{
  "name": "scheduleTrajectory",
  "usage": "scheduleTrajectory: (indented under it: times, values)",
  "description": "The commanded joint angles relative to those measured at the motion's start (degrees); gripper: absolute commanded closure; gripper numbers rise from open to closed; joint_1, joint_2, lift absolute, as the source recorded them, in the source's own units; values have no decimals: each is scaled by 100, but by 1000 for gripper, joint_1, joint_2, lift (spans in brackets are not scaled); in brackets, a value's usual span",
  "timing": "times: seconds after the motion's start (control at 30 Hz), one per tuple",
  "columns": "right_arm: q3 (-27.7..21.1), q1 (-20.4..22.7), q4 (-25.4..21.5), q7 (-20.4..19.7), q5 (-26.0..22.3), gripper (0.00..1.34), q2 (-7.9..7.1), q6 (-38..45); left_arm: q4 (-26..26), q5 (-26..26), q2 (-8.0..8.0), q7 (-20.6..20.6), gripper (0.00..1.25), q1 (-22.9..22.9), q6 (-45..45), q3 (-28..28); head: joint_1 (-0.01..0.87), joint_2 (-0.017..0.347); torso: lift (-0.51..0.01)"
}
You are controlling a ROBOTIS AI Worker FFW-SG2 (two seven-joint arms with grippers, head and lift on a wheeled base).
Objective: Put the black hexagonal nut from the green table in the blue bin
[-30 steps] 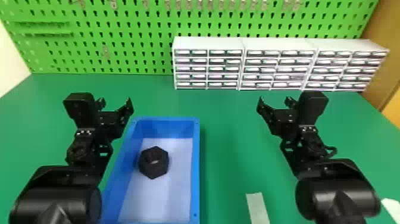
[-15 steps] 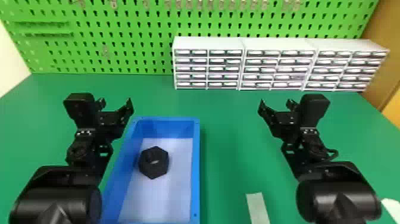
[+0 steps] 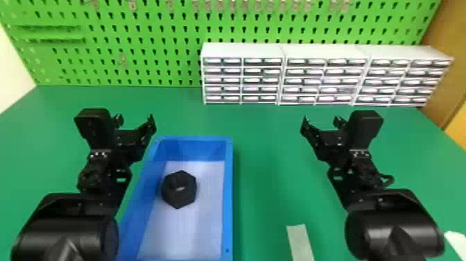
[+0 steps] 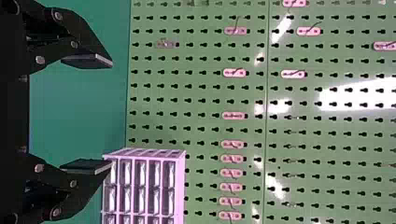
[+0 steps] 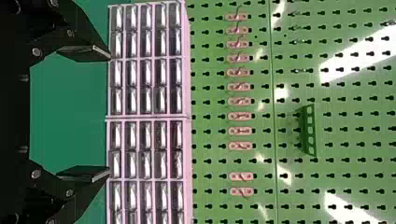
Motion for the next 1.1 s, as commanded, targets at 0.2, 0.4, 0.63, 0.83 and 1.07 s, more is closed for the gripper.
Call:
scheduleTrajectory:
  times: [0.2, 0.4, 0.63, 0.83, 1.07]
  values:
    - [-6, -9, 0, 0, -12, 409, -6, 0, 0, 0, 0, 0, 486, 1, 0, -8, 686, 51, -96]
    - [3, -26, 0, 0, -20, 409, -6, 0, 0, 0, 0, 0, 486, 1, 0, -17, 686, 51, -96]
    - [12, -35, -9, 0, -38, 409, -6, 0, 0, 9, 0, 0, 486, -17, 0, -26, 686, 51, -96]
    - [12, -44, -9, 0, -38, 409, -6, 0, 0, -17, 0, 0, 486, -8, 0, -35, 686, 51, -96]
    - [12, -52, -18, 0, -29, 409, -6, -17, 0, -26, 0, 0, 486, -25, 0, -61, 686, 51, -96]
